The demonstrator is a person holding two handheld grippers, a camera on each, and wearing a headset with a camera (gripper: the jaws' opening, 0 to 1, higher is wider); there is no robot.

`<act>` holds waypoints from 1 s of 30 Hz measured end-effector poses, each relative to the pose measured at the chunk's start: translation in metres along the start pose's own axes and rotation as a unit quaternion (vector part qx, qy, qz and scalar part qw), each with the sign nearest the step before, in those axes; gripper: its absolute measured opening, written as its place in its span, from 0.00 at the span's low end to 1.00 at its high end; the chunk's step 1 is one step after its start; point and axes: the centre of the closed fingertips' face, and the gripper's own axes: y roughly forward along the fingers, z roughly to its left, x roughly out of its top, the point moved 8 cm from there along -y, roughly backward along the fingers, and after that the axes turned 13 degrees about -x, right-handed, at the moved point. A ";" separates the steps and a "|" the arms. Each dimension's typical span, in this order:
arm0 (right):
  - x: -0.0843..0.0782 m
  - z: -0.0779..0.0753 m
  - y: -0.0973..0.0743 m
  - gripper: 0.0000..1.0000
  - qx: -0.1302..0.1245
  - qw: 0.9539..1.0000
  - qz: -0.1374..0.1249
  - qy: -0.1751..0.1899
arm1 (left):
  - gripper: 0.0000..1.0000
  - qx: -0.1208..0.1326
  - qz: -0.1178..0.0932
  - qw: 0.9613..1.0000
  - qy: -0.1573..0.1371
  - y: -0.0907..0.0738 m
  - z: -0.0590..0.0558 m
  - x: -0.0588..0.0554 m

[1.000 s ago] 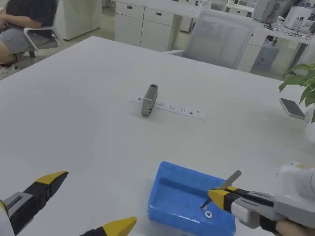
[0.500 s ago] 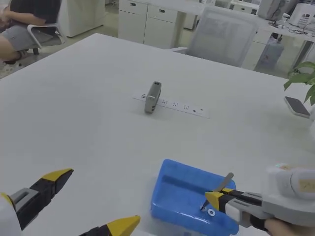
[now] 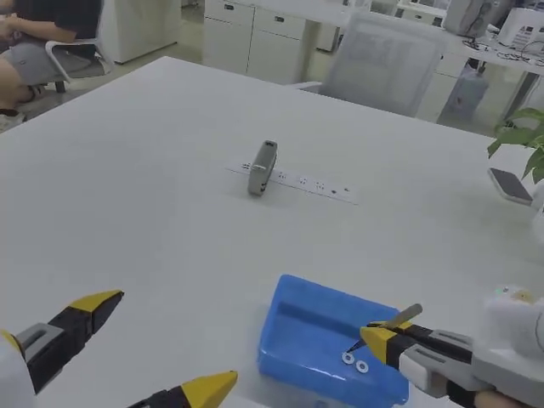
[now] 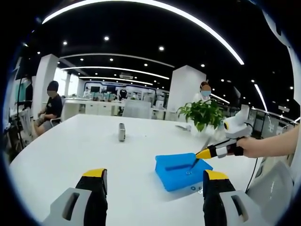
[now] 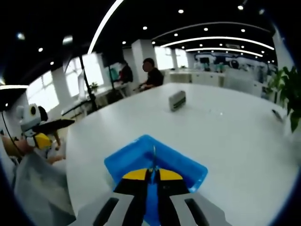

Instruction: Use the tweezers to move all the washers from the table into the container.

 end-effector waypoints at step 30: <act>-0.045 0.032 -0.017 0.03 0.063 0.994 0.070 -0.063 | 0.83 -0.003 0.015 1.000 0.006 0.000 -0.001 -0.003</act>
